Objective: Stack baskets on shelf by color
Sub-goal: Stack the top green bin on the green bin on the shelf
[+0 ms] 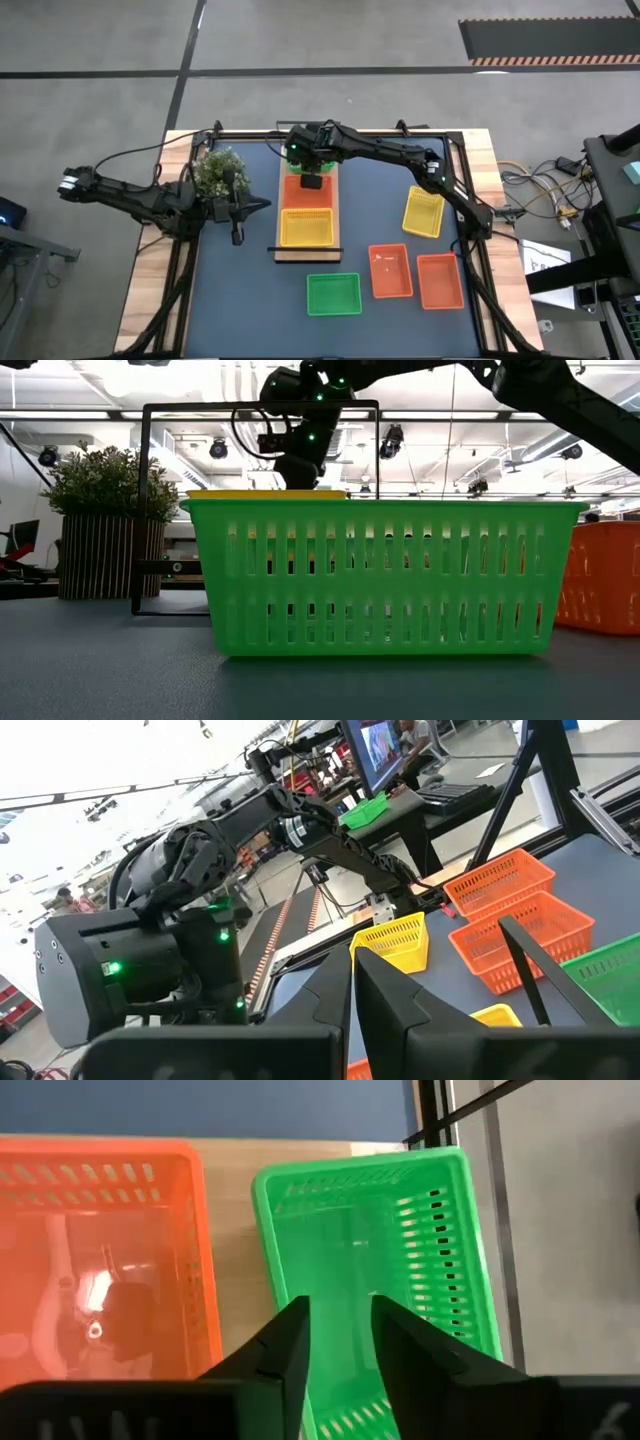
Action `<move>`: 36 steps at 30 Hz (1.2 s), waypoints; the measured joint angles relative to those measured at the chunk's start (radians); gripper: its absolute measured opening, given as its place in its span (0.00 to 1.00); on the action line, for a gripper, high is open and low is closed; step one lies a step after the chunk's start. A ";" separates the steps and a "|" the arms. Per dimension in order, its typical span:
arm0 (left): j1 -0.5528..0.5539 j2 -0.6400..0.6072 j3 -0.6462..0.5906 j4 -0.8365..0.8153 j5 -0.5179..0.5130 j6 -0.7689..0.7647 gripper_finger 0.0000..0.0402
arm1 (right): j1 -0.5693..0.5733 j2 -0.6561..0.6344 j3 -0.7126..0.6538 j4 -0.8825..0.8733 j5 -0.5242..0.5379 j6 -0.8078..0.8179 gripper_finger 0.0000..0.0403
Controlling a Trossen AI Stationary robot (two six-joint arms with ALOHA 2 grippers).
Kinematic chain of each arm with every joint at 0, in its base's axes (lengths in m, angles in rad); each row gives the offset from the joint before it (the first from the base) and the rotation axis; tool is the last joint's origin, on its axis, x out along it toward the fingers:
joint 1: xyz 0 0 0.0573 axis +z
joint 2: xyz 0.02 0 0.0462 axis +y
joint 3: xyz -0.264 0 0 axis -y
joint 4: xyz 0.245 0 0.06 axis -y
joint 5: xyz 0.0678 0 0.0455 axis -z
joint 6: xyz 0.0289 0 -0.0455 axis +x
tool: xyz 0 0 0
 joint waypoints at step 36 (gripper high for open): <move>0.000 0.010 -0.002 -0.002 0.000 0.000 0.00 | -0.132 -0.099 -0.219 -0.123 -0.105 0.075 0.02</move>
